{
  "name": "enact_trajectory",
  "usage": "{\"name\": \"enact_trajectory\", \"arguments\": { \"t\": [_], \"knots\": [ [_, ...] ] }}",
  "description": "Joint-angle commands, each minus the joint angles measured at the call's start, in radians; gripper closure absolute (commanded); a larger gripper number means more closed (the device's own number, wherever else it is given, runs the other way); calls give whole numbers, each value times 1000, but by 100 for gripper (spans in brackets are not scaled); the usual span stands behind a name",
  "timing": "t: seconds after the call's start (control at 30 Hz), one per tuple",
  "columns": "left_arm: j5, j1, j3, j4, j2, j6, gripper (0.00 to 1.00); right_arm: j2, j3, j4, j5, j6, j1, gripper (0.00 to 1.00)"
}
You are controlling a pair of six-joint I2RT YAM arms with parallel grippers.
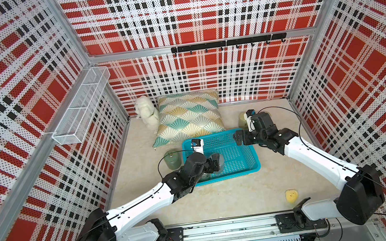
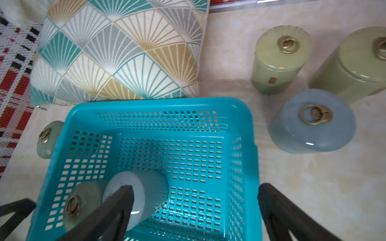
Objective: Take the tea canister out of the basket
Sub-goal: Pick up the tea canister from the basket.
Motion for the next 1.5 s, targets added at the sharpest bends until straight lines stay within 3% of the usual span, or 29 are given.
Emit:
{"name": "enact_trajectory", "arguments": {
  "t": [0.0, 0.17, 0.67, 1.17, 1.47],
  "knots": [
    [-16, 9, 59, -131, 42, -21, 8, -43, -45, 146, -131, -38, 32, 0],
    [2, 17, 104, -248, 101, -30, 10, -90, -99, 190, -220, -15, 66, 0],
    [177, 110, 155, -503, 146, -29, 12, -199, -115, 159, -260, -10, 86, 0],
    [183, 122, 359, -753, 328, 52, 11, -221, -114, 139, -262, -6, 88, 0],
    [195, 123, 402, -783, 428, 92, 9, -224, -114, 137, -262, -4, 89, 0]
  ]
}}
